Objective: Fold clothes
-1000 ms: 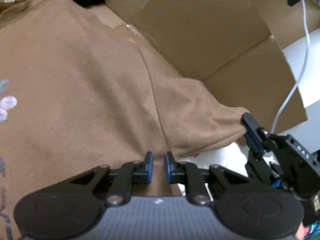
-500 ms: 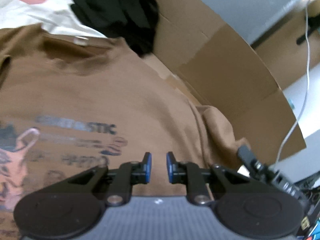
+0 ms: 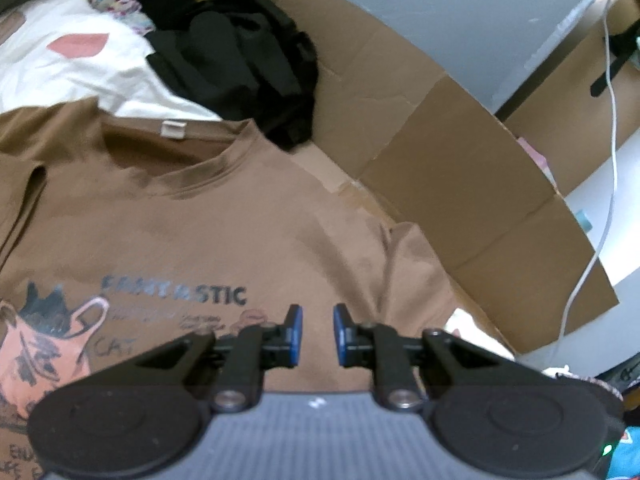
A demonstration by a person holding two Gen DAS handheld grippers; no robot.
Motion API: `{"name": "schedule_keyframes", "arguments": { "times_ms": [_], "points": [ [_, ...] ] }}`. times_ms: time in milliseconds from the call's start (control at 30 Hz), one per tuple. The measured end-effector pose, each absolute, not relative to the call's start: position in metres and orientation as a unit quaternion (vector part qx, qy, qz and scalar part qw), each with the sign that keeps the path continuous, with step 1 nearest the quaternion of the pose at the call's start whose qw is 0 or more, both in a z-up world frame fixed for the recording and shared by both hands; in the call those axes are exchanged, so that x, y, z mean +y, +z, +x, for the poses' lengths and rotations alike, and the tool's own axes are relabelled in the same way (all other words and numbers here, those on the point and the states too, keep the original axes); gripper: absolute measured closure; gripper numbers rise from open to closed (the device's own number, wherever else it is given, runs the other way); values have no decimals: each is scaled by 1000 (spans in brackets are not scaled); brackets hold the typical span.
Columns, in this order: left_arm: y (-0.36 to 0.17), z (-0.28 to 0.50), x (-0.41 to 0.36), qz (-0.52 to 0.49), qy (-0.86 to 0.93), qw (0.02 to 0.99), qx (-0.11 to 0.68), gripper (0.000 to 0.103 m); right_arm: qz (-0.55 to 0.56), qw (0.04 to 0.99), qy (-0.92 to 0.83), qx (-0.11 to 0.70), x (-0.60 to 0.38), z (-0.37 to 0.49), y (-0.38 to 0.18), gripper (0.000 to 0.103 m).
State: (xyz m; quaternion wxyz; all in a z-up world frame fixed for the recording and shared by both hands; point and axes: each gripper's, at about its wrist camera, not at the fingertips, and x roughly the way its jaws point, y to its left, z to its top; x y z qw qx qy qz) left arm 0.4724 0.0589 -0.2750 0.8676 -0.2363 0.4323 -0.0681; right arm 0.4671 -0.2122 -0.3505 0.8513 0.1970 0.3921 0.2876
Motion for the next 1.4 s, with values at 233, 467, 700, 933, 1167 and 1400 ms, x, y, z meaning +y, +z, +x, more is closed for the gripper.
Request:
{"name": "schedule_keyframes", "arguments": {
  "times_ms": [233, 467, 700, 933, 1167, 1400],
  "points": [
    [-265, 499, 24, -206, -104, 868, 440, 67, 216, 826, 344, 390, -210, 465, -342, 34],
    [-259, 529, -19, -162, -146, 868, 445, 66, 207, 811, 377, 397, -216, 460, -334, 33],
    [-269, 556, -65, -115, -182, 855, 471, 53, 220, 796, 390, 408, -236, 459, -327, 33],
    [-288, 579, -110, -31, -229, 838, 494, 47, 232, 819, 301, 429, -266, 469, -339, 33],
    [-318, 592, -138, -20, -205, 830, 518, 45, 255, 823, 227, 454, -286, 472, -358, 33],
    [-346, 605, -139, -27, -191, 827, 529, 45, 269, 819, 210, 461, -297, 470, -362, 33]
  ]
}}
